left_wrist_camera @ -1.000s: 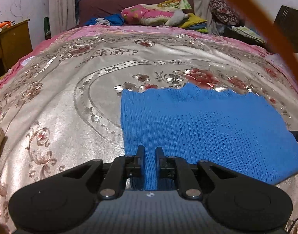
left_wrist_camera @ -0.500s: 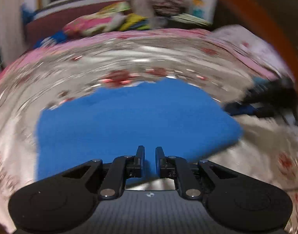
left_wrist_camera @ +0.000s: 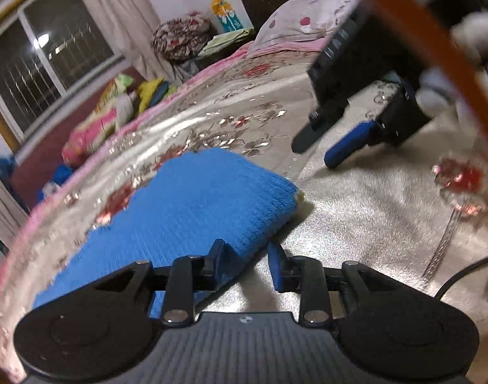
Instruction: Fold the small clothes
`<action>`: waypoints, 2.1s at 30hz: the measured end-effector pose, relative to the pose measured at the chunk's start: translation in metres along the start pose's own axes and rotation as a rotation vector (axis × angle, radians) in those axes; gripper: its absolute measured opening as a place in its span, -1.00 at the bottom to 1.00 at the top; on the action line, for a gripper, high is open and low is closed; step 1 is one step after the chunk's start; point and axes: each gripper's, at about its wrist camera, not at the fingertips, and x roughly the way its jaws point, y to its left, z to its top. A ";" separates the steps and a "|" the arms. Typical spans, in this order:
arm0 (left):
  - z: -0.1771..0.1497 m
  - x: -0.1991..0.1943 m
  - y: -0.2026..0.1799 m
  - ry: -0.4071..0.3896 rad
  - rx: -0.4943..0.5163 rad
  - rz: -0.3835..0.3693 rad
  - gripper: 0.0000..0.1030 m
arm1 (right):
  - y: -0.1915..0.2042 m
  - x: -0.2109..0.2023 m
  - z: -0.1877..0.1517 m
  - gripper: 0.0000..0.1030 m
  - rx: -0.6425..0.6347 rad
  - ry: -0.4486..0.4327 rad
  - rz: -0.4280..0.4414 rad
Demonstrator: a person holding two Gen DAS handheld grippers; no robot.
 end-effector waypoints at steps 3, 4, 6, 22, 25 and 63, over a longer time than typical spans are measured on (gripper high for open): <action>-0.003 -0.001 -0.011 -0.026 0.057 0.057 -0.22 | -0.003 -0.002 0.006 -0.32 0.007 0.000 0.017; -0.003 -0.001 -0.014 -0.033 0.074 0.069 -0.22 | -0.004 -0.002 0.007 -0.31 0.009 0.002 0.022; 0.000 0.004 -0.020 -0.038 0.102 0.085 -0.21 | -0.007 -0.003 0.008 -0.28 0.023 0.007 0.040; 0.019 0.026 -0.003 -0.044 -0.004 0.066 -0.46 | -0.005 0.004 0.015 -0.24 0.050 0.008 0.080; 0.020 0.023 0.003 -0.048 -0.047 0.033 -0.53 | 0.003 0.018 0.020 -0.07 0.058 0.006 0.097; 0.011 -0.014 0.080 -0.157 -0.412 -0.135 -0.67 | 0.059 0.090 0.034 -0.67 0.083 -0.038 -0.002</action>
